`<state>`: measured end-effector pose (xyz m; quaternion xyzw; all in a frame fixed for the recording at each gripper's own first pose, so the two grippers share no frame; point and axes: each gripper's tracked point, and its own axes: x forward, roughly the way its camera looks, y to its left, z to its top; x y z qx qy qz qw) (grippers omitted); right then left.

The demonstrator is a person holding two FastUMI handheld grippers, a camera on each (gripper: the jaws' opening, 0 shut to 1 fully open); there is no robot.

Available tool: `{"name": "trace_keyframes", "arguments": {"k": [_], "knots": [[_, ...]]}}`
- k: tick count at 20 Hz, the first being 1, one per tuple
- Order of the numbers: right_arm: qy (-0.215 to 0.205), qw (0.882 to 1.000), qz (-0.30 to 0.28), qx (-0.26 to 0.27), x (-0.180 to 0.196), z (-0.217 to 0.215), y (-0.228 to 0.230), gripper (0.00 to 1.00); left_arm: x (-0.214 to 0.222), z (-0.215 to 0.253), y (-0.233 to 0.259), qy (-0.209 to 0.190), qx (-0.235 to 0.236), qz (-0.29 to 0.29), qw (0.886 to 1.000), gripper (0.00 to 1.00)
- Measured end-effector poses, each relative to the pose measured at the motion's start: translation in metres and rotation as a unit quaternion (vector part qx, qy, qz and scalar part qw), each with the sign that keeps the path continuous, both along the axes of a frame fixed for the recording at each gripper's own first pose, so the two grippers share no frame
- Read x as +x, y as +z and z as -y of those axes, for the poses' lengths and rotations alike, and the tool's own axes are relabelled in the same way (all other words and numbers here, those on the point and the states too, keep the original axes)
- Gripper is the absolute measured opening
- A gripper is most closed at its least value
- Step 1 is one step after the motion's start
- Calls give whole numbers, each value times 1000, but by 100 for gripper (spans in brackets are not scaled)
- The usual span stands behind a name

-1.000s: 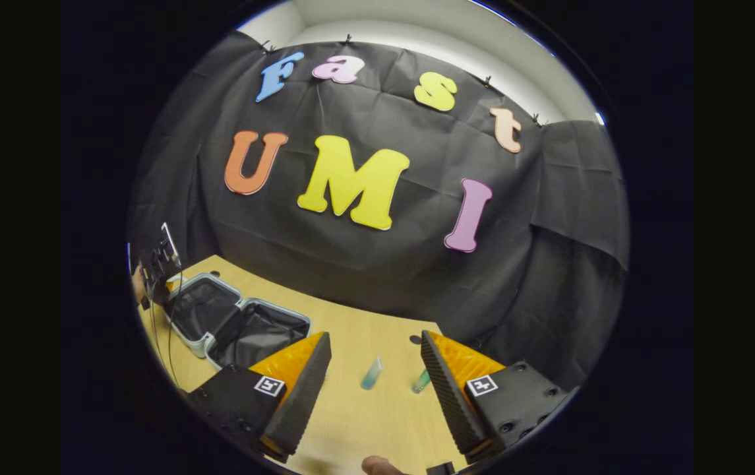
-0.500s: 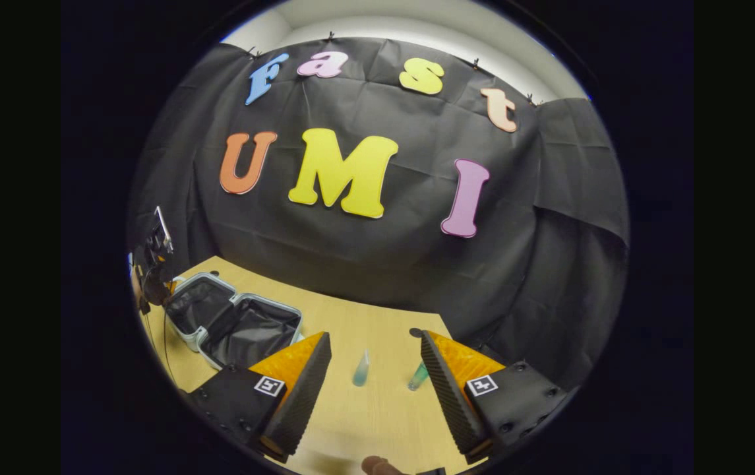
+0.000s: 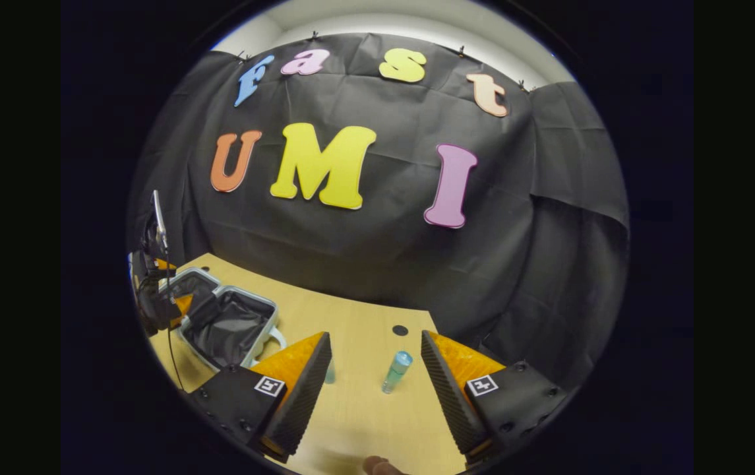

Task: First open the suitcase, pack the skin care products into it, and then close the suitcase.

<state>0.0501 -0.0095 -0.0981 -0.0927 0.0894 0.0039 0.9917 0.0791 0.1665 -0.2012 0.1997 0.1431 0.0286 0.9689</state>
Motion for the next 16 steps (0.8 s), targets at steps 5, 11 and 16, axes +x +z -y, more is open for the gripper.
{"name": "trace_keyframes", "arguments": {"k": [5, 11, 16], "knots": [[-6, 1000, -11, 13, 14, 39, -10, 81, 10, 90, -2, -24, -65, -7, 998, 99], [1, 999, -33, 12, 28, 67, -31, 81, 25, 184, -32, -35, -128, -32, 991, 99], [6, 999, -52, 3, 35, 92, -51, 83, 34, 242, -74, -31, -194, -77, 977, 99]]}}
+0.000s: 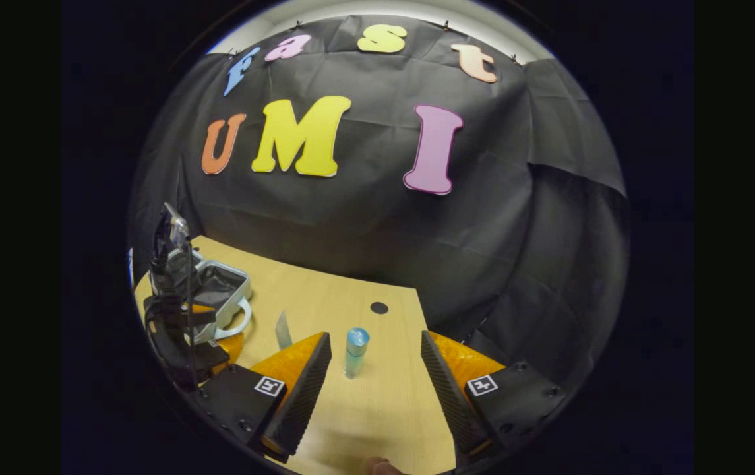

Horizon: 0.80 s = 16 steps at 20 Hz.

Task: First open the suitcase, pack the skin care products into it, and then close the suitcase.

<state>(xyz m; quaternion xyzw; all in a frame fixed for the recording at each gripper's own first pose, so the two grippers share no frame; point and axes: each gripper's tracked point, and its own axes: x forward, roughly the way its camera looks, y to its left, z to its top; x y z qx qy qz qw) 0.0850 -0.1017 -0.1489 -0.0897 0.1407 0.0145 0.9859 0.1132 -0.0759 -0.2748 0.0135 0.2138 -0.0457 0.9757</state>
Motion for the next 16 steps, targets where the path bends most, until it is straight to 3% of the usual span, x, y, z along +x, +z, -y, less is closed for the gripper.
{"name": "trace_keyframes", "arguments": {"k": [12, 16], "knots": [[-28, 998, -59, 0, 13, 44, -65, 81, 65, 67, -73, -19, -10, -43, 999, 97], [-29, 996, -78, 28, 25, 37, -85, 81, 77, 78, -81, -36, 2, -49, 998, 75]]}}
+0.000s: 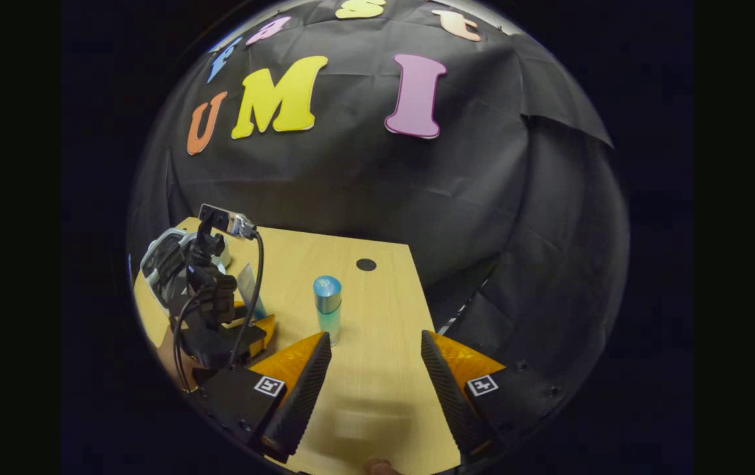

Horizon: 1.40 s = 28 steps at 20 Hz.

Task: First open the suitcase, pack the skin care products into it, and then close the suitcase.

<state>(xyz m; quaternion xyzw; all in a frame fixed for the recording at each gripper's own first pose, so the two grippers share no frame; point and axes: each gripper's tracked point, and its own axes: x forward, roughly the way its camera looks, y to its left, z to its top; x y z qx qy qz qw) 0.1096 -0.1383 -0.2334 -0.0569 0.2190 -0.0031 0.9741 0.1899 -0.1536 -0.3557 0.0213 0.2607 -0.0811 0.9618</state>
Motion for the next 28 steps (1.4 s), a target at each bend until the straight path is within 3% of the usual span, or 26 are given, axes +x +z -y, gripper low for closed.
{"name": "trace_keyframes", "arguments": {"k": [3, 5, 6, 7, 10, 11, 12, 16, 21, 24, 28], "knots": [[6, 1000, -4, 1, 14, -6, -11, 83, 4, 6, -2, -8, -6, -6, 1000, 73], [18, 1000, -5, 11, 26, -15, -19, 81, 7, 4, -2, -6, -6, -7, 1000, 57], [22, 1000, -7, 13, 33, -17, -24, 81, 7, 3, -2, -3, -10, -14, 1000, 58], [24, 1000, -10, 11, 40, -18, -30, 81, 4, 1, 0, 1, -14, -15, 1000, 43], [32, 999, -21, 19, 57, -28, -45, 82, -3, 0, 15, -2, -6, -16, 1000, 41], [33, 999, -23, 20, 63, -32, -50, 82, -8, 1, 22, -8, -3, -15, 1000, 46], [36, 999, -24, 23, 68, -37, -54, 80, -12, 2, 27, -16, -5, -15, 1000, 39], [41, 999, -24, 21, 89, -51, -71, 79, -32, -2, 49, -28, -8, -13, 999, 37], [37, 999, -25, 19, 110, -64, -85, 56, -56, -18, 73, -32, -22, -15, 999, 36], [27, 999, -22, 9, 113, -69, -82, 36, -68, -46, 96, -21, -20, -10, 1000, 36], [16, 998, -44, 30, 90, -84, -75, 34, -79, -108, 117, 6, -19, -7, 1000, 36]]}}
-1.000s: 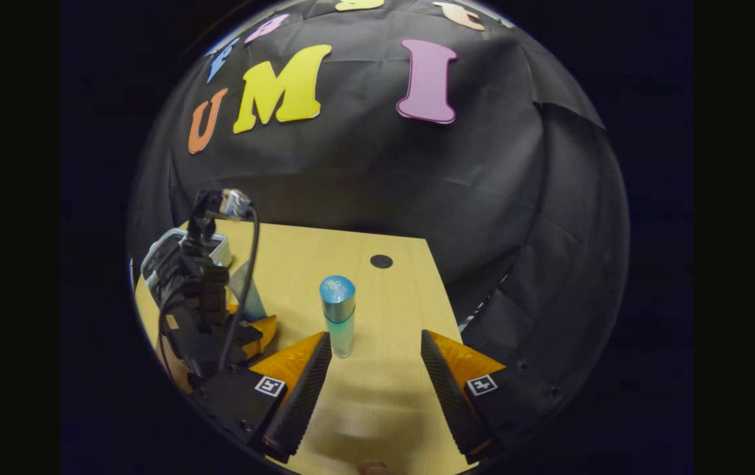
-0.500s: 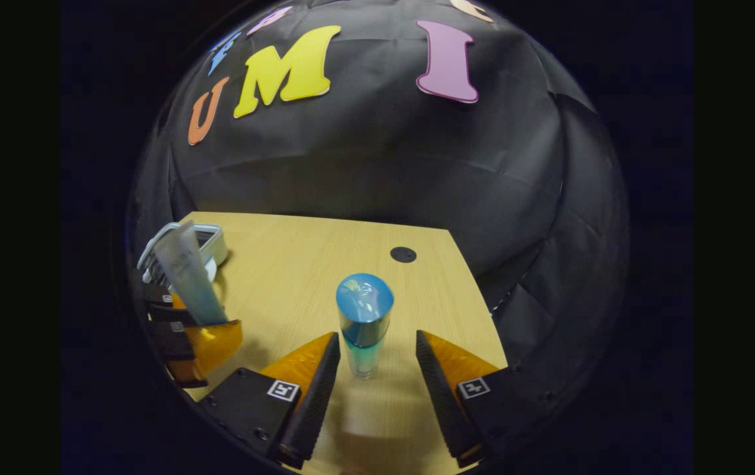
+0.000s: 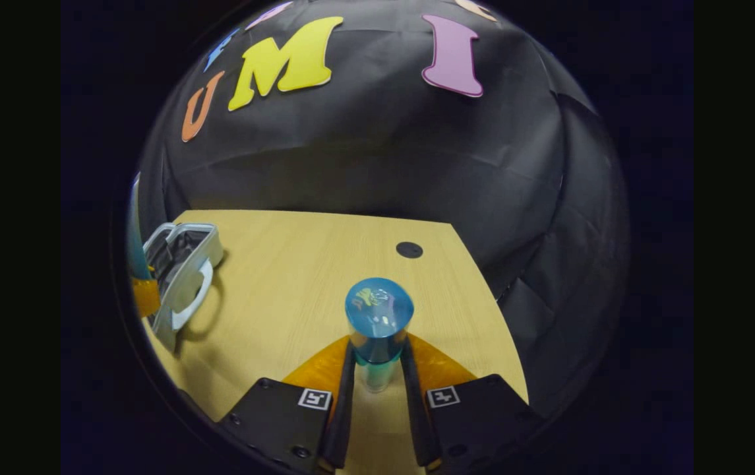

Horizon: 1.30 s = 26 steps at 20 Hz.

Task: First open the suitcase, pack the skin care products into it, and then close the suitcase.

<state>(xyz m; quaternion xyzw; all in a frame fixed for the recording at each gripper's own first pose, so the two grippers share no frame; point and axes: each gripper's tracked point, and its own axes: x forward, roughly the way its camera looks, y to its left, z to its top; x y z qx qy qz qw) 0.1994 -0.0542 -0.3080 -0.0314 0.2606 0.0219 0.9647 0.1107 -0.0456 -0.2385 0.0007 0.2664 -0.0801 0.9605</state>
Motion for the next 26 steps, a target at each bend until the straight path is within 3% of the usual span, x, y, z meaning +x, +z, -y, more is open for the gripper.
{"name": "trace_keyframes", "arguments": {"k": [4, 7, 10, 15, 21, 24, 25, 26], "knots": [[10, 1000, -4, 17, -41, -41, 31, 35, -11, -87, -10, 35, 9, -34, 999, 36], [1, 998, -20, 53, -72, -80, 48, 35, -22, -146, -45, 55, -5, -95, 994, 35], [-18, 995, -30, 94, -95, -120, 64, 34, -29, -194, -83, 60, 15, -172, 983, 36], [-3, 997, -17, 69, -124, -164, 80, 35, -31, -213, -121, 54, 23, -247, 967, 36], [12, 998, -11, 54, -141, -194, 88, 35, -13, -208, -120, 35, 46, -242, 969, 36], [15, 999, -8, 47, -143, -201, 93, 35, -9, -207, -124, 46, 40, -251, 966, 36], [16, 999, -6, 46, -143, -203, 95, 35, -7, -208, -123, 46, 38, -250, 966, 43], [16, 999, -3, 43, -143, -204, 97, 36, -7, -208, -124, 46, 35, -252, 966, 37]]}}
